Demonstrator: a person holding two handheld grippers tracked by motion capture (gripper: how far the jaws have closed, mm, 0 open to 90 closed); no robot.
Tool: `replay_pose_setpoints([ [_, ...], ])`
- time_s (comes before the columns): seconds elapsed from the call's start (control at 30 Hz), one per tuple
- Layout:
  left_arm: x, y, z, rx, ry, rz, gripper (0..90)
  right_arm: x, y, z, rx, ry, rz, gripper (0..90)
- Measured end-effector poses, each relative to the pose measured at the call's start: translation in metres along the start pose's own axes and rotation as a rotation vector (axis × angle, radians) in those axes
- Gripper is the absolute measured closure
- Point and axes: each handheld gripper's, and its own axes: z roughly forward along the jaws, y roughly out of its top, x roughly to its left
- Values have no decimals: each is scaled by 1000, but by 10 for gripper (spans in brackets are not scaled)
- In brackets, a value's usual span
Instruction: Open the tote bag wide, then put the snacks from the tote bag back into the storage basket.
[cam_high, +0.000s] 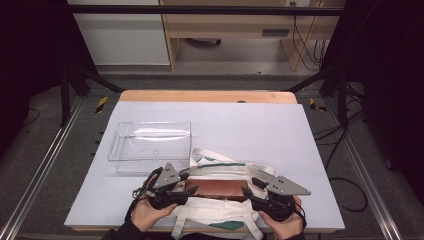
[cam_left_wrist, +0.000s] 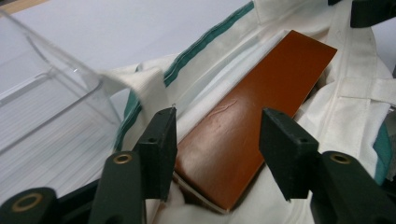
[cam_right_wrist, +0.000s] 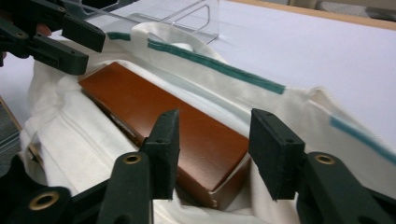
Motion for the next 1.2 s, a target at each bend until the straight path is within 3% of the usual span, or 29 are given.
replay_pose_setpoints([
  [0.3, -1, 3, 22, 77, -9, 67, 317, -13, -1, -9, -17, -34, 24, 430],
  [0.57, 5, 6, 27, 101, -74, 90, 212, -19, 1, -10, -13, -41, 25, 397],
  [0.73, 1, 5, 31, 144, -75, 158, 183, -20, 0, -10, -5, -42, 29, 394],
  [0.87, 2, 7, 40, 160, -95, 144, 164, -20, 1, -12, -14, -44, 26, 394],
  [1.03, -1, 6, 54, 205, -109, 175, 148, -25, 1, -15, -23, -52, 32, 405],
  [1.2, 1, 7, 54, 224, -117, 184, 176, -26, -2, -15, -17, -48, 37, 424],
])
